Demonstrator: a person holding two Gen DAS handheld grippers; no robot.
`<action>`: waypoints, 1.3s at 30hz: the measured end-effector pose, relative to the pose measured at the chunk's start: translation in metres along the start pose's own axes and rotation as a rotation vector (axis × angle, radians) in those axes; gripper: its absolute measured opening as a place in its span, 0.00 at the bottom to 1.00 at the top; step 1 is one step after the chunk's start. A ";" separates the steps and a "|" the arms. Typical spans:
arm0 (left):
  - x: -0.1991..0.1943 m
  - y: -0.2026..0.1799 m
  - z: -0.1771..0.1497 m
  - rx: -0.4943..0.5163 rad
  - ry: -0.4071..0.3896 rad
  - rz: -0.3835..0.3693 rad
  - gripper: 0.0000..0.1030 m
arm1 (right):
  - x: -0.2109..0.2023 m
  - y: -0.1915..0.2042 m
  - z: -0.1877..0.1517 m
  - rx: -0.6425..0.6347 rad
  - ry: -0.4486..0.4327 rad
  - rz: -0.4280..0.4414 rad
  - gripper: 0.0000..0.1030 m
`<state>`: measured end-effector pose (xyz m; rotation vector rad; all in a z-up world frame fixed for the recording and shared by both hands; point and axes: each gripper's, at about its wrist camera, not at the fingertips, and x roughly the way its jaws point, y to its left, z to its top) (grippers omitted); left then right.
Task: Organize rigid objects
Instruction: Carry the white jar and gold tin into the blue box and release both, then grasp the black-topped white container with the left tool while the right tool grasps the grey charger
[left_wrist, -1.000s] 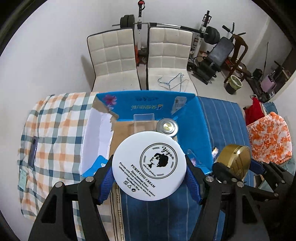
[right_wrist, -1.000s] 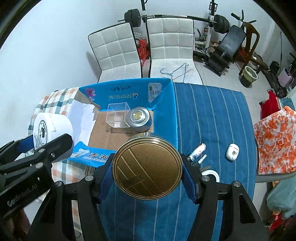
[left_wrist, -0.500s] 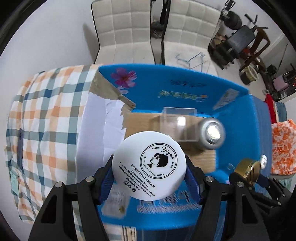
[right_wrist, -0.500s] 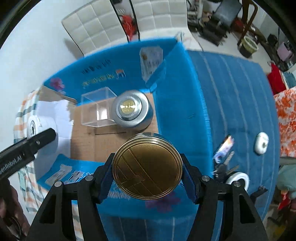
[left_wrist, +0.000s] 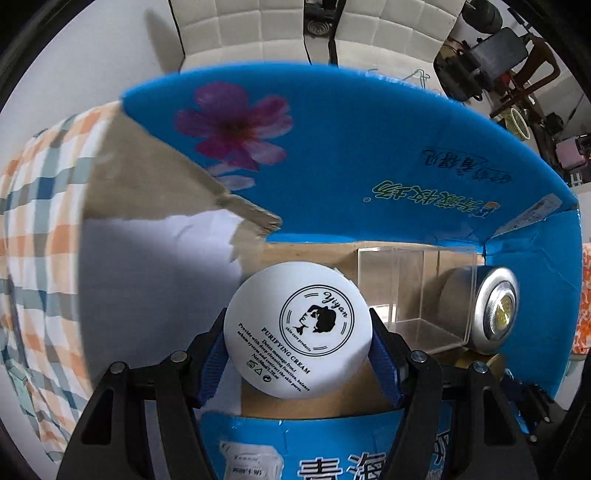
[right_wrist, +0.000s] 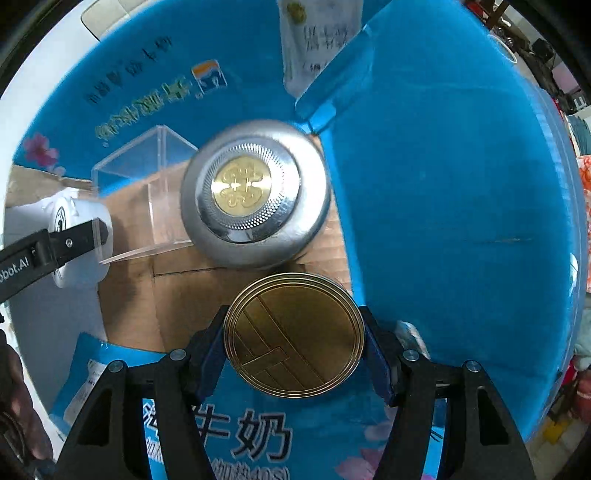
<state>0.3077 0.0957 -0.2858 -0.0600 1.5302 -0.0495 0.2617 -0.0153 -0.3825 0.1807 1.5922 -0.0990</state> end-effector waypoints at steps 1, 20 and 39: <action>0.002 0.001 0.001 -0.008 0.000 -0.007 0.64 | 0.003 0.001 0.000 -0.002 0.006 -0.007 0.66; -0.017 -0.002 -0.026 -0.004 0.019 0.005 0.84 | 0.002 0.002 0.022 -0.018 0.059 -0.001 0.84; -0.109 -0.016 -0.088 0.011 -0.192 0.065 1.00 | -0.109 -0.002 -0.043 -0.136 -0.172 0.063 0.85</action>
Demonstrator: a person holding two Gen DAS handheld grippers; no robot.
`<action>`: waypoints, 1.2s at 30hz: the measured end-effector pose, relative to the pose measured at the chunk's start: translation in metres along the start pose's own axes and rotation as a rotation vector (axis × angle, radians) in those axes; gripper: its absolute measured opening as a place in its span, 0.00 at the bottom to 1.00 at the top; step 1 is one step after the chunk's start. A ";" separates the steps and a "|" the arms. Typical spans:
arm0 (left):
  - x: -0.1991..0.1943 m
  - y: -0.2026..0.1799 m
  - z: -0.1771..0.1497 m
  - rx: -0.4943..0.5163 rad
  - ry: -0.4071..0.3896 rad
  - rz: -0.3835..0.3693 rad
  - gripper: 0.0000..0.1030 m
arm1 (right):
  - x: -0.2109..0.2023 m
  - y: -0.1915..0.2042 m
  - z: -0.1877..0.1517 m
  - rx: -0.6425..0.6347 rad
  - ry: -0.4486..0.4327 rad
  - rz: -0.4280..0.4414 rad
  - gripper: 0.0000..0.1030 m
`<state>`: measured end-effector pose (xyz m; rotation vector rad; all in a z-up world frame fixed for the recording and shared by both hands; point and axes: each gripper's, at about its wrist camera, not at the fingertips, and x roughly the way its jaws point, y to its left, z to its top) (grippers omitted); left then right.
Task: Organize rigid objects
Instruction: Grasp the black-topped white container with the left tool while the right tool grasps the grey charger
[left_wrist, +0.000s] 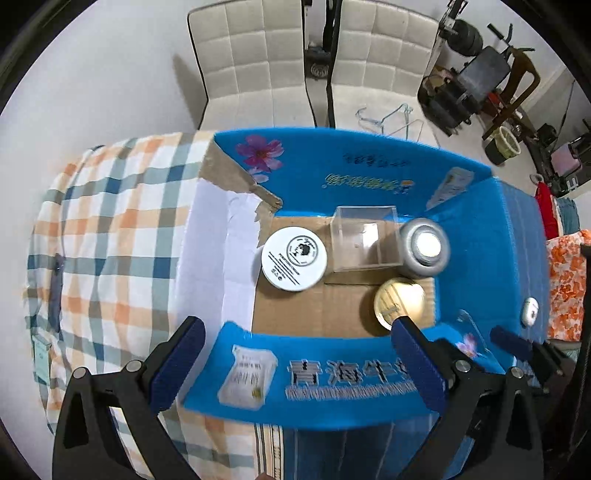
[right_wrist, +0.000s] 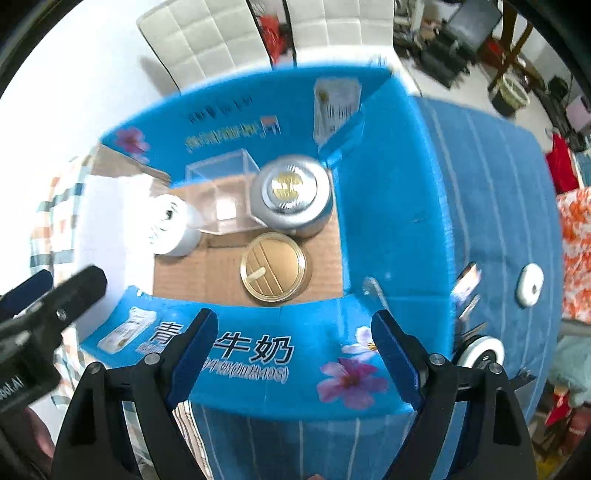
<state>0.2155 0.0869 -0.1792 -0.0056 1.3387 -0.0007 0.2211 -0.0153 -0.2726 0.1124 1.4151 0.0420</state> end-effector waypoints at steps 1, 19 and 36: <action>-0.007 -0.004 -0.002 -0.002 -0.010 -0.003 1.00 | -0.010 0.000 -0.001 -0.007 -0.018 0.005 0.85; -0.098 -0.113 -0.023 0.152 -0.149 -0.079 1.00 | -0.123 -0.109 -0.054 0.125 -0.159 0.041 0.85; 0.025 -0.326 -0.109 0.472 0.116 -0.134 1.00 | -0.023 -0.338 -0.179 0.506 0.047 -0.132 0.85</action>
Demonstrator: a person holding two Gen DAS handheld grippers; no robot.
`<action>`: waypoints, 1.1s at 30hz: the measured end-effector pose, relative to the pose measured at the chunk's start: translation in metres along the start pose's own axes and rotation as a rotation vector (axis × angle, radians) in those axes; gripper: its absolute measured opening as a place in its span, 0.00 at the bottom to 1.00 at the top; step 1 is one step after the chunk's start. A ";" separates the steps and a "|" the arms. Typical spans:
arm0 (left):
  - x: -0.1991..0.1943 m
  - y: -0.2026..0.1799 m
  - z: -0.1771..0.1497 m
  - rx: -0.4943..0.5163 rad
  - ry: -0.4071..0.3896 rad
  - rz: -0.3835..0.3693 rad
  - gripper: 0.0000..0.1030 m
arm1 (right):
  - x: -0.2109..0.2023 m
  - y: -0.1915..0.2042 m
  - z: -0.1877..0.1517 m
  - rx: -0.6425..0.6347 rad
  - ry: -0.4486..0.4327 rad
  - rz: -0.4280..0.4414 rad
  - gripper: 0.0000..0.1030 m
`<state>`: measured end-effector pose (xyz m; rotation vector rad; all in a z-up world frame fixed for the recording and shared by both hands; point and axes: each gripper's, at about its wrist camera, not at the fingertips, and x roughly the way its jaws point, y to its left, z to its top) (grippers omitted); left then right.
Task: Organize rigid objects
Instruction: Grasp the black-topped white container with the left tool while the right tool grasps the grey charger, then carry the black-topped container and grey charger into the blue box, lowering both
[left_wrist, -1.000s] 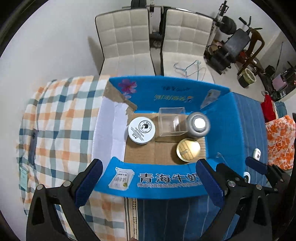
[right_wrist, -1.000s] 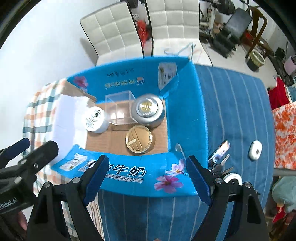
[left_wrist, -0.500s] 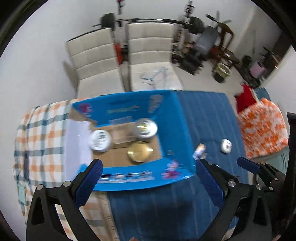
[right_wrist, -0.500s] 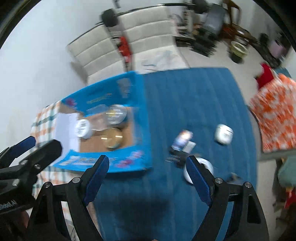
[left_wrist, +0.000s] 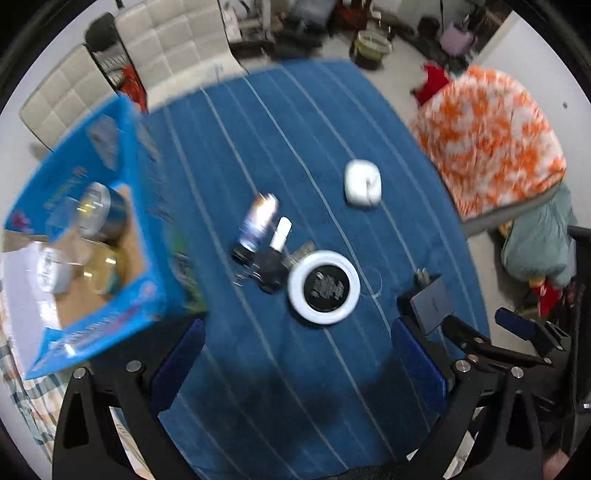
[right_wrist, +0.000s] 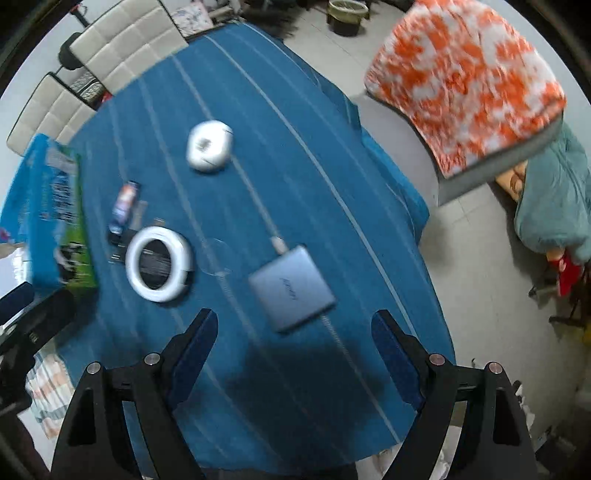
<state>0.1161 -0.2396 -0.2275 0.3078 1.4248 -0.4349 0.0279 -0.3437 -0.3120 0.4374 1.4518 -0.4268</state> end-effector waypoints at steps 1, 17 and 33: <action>0.011 -0.006 0.001 0.006 0.015 -0.009 1.00 | 0.008 -0.003 -0.001 -0.002 0.011 -0.002 0.85; 0.121 -0.029 0.018 0.000 0.203 0.013 0.71 | 0.080 0.020 0.029 -0.099 0.099 -0.060 0.67; 0.117 -0.043 0.000 -0.020 0.174 0.052 0.71 | 0.082 0.013 0.030 -0.095 0.170 -0.128 0.63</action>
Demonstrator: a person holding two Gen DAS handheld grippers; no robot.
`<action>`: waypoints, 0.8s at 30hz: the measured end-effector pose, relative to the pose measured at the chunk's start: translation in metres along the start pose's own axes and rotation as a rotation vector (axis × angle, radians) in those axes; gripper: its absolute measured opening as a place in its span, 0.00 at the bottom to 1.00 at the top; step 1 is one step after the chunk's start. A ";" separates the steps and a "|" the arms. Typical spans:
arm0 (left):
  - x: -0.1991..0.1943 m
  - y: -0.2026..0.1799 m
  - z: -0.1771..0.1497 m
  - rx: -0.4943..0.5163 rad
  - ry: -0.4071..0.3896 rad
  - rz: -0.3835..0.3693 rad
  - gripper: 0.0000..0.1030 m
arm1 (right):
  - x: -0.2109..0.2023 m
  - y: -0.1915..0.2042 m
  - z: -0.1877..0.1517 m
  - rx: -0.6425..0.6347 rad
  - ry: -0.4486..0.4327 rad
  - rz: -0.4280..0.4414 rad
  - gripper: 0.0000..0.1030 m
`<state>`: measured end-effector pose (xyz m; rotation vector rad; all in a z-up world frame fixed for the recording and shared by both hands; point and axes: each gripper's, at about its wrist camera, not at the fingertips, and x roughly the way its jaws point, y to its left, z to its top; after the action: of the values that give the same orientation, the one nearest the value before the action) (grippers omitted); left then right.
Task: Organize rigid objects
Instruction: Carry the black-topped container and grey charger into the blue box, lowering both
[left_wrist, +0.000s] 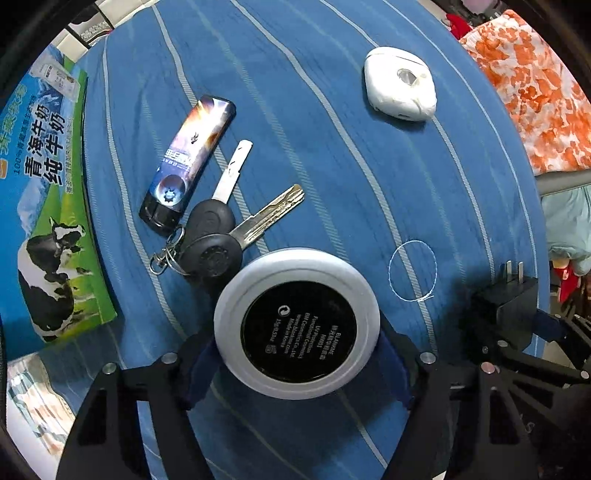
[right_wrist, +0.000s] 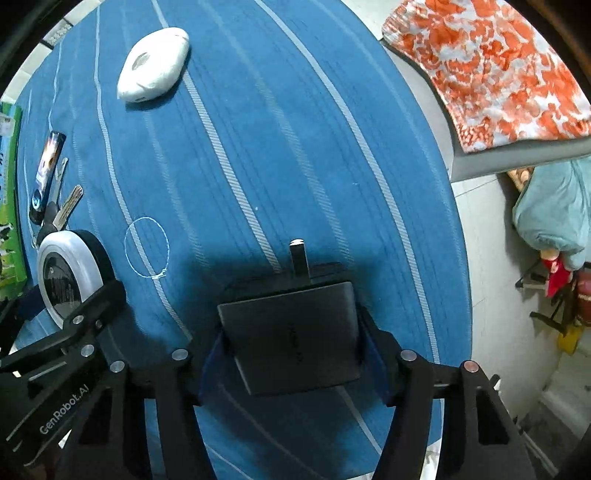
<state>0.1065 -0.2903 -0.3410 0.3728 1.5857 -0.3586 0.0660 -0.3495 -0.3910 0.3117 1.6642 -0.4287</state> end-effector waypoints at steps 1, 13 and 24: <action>-0.002 0.002 -0.001 -0.003 0.000 -0.002 0.71 | -0.001 0.001 -0.003 -0.008 -0.017 -0.010 0.62; -0.060 0.002 -0.033 0.038 -0.091 -0.003 0.71 | -0.023 -0.003 -0.028 -0.011 -0.068 -0.002 0.61; -0.116 0.060 -0.045 -0.019 -0.206 -0.046 0.71 | -0.106 0.034 -0.044 -0.102 -0.227 0.042 0.61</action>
<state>0.0982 -0.2190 -0.2230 0.2757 1.3970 -0.4045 0.0566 -0.2954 -0.2851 0.2134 1.4493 -0.3335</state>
